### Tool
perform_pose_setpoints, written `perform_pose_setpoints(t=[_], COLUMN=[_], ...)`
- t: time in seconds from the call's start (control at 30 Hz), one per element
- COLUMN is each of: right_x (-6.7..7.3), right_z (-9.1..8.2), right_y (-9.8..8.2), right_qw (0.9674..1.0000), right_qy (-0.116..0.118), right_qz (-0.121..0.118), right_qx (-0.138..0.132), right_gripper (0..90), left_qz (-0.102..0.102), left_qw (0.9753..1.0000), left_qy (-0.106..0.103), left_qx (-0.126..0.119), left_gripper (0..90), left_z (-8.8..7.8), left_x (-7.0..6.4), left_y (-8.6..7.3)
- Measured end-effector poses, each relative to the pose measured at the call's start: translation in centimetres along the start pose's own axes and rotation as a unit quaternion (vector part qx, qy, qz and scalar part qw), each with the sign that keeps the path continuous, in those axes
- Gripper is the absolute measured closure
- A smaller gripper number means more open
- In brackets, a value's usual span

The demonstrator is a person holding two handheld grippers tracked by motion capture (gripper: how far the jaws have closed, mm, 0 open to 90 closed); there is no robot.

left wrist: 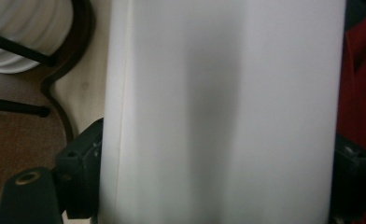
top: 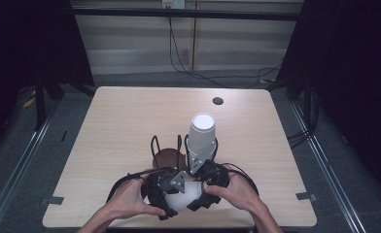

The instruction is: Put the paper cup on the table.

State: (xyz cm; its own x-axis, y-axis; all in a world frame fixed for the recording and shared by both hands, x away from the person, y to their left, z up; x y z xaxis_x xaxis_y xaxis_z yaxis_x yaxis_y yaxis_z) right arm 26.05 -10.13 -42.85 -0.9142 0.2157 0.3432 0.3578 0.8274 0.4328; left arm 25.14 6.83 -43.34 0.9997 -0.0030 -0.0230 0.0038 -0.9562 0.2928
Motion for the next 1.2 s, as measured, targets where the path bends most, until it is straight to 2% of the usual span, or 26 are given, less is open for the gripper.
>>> perform_pose_setpoints(t=[0.07, 0.1, 0.17, 0.3, 0.33, 0.47, 0.63, 0.67, 0.77, 0.83, 0.93, 1.03, 1.2], right_x=[0.1, 0.1, 0.1, 0.1, 0.0, -0.2, -0.1, -0.2, -0.2, -0.3, -0.4, -0.4, -0.5], right_z=[0.0, 0.0, 0.0, 0.1, 0.1, 0.1, 0.1, 0.1, 0.1, 0.1, 0.1, -0.1, -0.8], right_y=[0.0, 0.1, 0.1, 0.2, 0.2, 0.0, 0.0, 0.0, -0.1, -0.1, -0.2, -0.3, -0.8], right_qw=[1.0, 1.0, 1.0, 0.9999, 0.9999, 0.9999, 0.9999, 0.9999, 0.9998, 0.9999, 0.9998, 0.9997, 0.9989], right_qy=[-0.003, -0.004, -0.004, -0.01, -0.01, -0.007, -0.006, -0.006, -0.01, -0.01, -0.008, -0.014, -0.021], right_qz=[0.0, -0.001, 0.003, 0.006, 0.006, 0.006, 0.001, -0.001, -0.002, 0.005, 0.007, 0.01, 0.017], right_qx=[-0.002, -0.002, -0.005, -0.011, -0.012, -0.013, -0.011, -0.015, -0.016, -0.013, -0.014, -0.019, -0.038], right_gripper=[24.1, 24.1, 24.2, 24.2, 24.2, 24.2, 24.2, 24.2, 24.2, 24.2, 24.2, 24.2, 24.3], left_qz=[-0.003, 0.004, -0.007, -0.008, 0.001, 0.011, 0.018, 0.008, 0.005, 0.003, -0.007, -0.017, -0.038], left_qw=[1.0, 0.9999, 0.9997, 0.9996, 0.9994, 0.9987, 0.9974, 0.996, 0.9953, 0.9939, 0.9905, 0.9892, 0.9829], left_qy=[-0.005, -0.004, -0.003, 0.008, 0.016, 0.025, 0.016, 0.009, 0.0, 0.002, -0.012, -0.006, -0.006], left_qx=[-0.007, -0.011, -0.024, -0.026, -0.032, -0.043, -0.068, -0.088, -0.097, -0.11, -0.137, -0.146, -0.18], left_gripper=[12.8, 13.0, 12.8, 12.1, 11.4, 11.5, 11.5, 11.5, 11.6, 11.5, 11.6, 11.6, 11.6], left_z=[-0.1, -0.1, -0.1, -0.1, 0.0, -0.2, -0.8, -1.0, -1.3, -1.7, -2.1, -2.6, -3.6], left_x=[0.1, 0.1, 0.2, 0.2, 0.2, 0.1, 0.2, 0.4, 0.6, 0.8, 1.0, 1.2, 1.6], left_y=[-0.1, -0.3, -0.5, -0.6, -0.7, -0.8, -1.1, -1.3, -1.5, -1.7, -2.0, -2.3, -3.0])
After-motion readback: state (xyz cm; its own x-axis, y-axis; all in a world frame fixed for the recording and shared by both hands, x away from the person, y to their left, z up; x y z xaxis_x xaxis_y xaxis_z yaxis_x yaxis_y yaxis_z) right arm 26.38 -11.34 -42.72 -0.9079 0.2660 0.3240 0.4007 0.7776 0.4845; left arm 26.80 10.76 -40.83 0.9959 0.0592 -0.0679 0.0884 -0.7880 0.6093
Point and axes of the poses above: each handheld gripper's, and its own axes: z roughly forward along the jaws, y roughly out of its top, x roughly to its left, the point moved 1 cm from there along z, roughly forward along the jaws, and after that the axes turned 7 degrees about x, right-handed, at the moved point
